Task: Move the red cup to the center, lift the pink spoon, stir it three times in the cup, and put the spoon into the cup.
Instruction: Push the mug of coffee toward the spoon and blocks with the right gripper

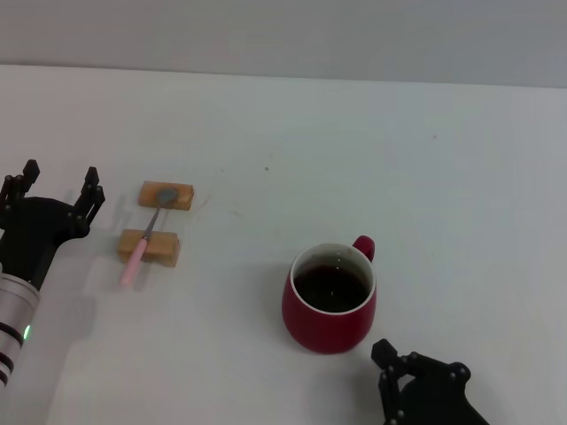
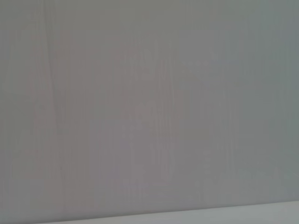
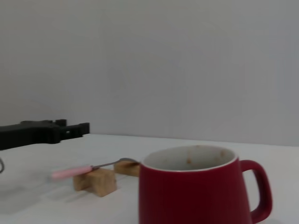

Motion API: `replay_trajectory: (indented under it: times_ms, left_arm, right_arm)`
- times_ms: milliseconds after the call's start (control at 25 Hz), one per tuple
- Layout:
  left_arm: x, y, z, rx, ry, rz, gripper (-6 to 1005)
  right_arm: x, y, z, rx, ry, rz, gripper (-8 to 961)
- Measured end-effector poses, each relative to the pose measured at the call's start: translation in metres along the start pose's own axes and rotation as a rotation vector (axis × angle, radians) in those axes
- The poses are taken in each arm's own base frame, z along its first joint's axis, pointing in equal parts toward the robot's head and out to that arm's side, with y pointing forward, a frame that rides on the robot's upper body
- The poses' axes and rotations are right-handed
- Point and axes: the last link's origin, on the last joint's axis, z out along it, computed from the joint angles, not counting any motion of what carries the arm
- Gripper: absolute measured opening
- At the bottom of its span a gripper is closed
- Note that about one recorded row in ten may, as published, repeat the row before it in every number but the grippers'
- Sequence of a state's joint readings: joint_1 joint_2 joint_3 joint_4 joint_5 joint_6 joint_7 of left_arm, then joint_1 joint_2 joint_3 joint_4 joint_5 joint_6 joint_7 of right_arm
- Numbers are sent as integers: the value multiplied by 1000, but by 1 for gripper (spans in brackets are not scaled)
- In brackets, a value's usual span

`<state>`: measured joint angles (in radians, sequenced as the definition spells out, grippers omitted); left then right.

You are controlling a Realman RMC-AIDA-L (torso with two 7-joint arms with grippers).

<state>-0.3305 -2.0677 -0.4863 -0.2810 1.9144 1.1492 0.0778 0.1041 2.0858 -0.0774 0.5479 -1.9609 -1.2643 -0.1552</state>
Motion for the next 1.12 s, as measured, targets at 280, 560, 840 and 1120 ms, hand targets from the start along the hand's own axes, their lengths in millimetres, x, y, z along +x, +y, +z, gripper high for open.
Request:
replay_trajectory:
  times_ms: [280, 560, 840, 1120]
  left_arm:
    - [1, 0, 1, -2, 2, 1, 799]
    - [1, 1, 1, -2, 2, 1, 799]
    - [3, 2, 4, -7, 8, 1, 799]
    - [3, 3, 4, -8, 9, -1, 799]
  right_arm:
    - [1, 4, 0, -33, 8, -1, 0]
    - [2, 6, 3, -71, 21, -16, 0]
    - [-1, 12, 11, -148, 15, -48, 0]
    - [-3, 12, 17, -176, 12, -71, 0]
